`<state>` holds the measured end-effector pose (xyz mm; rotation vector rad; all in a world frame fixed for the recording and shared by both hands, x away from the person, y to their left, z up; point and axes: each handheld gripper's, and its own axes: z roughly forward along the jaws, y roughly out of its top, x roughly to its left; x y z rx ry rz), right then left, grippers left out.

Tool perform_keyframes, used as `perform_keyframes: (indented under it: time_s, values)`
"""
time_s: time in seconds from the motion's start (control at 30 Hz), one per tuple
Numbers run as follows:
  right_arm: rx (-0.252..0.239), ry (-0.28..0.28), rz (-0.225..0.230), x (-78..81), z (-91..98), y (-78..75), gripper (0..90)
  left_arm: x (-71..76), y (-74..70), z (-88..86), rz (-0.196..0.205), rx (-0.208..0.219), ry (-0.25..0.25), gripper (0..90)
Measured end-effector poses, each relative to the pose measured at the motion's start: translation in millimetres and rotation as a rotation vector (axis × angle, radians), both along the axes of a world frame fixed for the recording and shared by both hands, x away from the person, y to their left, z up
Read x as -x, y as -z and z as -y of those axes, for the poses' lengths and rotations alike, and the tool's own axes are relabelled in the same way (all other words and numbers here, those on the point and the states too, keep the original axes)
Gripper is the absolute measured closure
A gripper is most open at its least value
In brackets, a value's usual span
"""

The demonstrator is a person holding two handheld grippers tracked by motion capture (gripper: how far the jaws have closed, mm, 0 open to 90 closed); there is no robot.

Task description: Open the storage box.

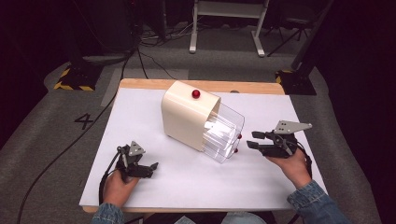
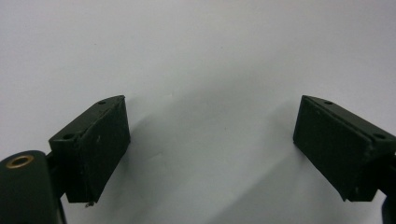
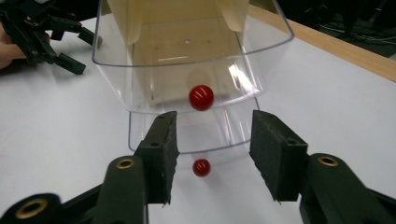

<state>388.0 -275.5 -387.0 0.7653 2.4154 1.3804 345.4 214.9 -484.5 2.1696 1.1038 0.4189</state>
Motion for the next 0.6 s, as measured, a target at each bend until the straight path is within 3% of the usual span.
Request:
perform_keyframes:
  time_s: [0.07,0.23,0.6]
  values:
    - [0.025,0.029,0.005,3.0,7.4,-1.8,47.2,0.0,0.0,0.0,0.000,0.000,0.000,11.0]
    - [0.038,0.087,-0.034,6.0,25.5,0.9,42.4,0.1,0.0,0.1,0.001,-0.001,0.000,11.0]
    - [0.095,0.192,-0.088,13.5,74.3,23.0,36.6,-0.3,0.0,-0.2,0.001,-0.001,0.000,11.0]
